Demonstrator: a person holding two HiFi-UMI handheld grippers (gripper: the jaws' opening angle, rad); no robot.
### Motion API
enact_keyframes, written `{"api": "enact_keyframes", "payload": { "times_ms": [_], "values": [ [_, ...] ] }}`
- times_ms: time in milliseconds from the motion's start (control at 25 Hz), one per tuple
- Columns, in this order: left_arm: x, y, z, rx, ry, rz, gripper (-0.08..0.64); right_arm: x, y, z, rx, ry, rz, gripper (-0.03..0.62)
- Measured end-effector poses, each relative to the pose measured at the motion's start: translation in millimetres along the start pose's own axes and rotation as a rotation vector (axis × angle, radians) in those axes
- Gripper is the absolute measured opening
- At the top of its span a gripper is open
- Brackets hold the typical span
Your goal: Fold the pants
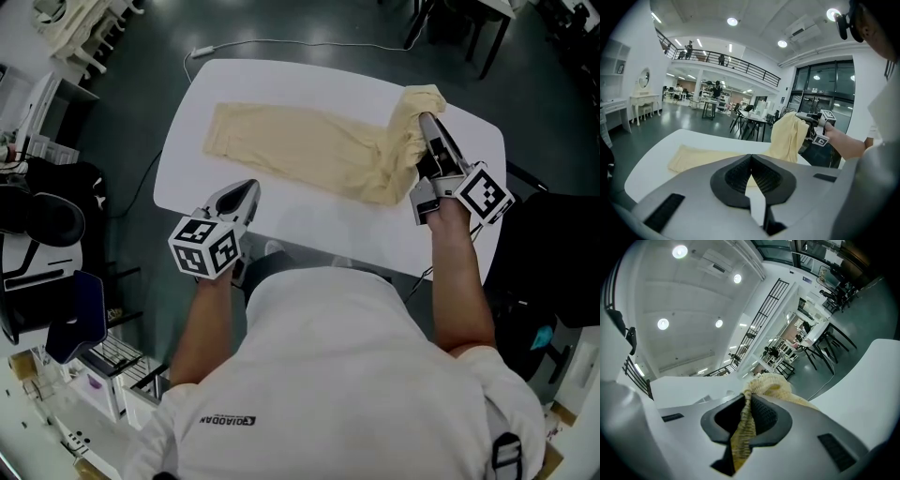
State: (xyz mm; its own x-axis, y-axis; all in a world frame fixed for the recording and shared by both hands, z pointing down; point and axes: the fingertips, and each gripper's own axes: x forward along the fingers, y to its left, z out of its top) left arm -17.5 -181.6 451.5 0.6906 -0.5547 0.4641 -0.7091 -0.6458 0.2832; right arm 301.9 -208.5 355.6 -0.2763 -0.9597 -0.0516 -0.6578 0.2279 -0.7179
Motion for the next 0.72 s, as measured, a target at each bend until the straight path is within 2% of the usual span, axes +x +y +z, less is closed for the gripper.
{"api": "enact_keyframes", "payload": {
  "times_ms": [160,480,720],
  "values": [
    [-3.1,16.9,4.7,0.009,-0.008,-0.010,0.028,10.2,12.1,-5.4,-0.027,-0.005,-0.008,0.060],
    [-17.7,104.2,24.1,0.046,0.023,-0.080,0.028,63.5,50.3,-34.1,-0.087,-0.046,-0.098,0.060],
    [-18.1,159.1,43.1,0.045,0.014,-0.139,0.028,96.2,74.5,-45.7,-0.127,-0.087,-0.159,0.060]
  ]
}}
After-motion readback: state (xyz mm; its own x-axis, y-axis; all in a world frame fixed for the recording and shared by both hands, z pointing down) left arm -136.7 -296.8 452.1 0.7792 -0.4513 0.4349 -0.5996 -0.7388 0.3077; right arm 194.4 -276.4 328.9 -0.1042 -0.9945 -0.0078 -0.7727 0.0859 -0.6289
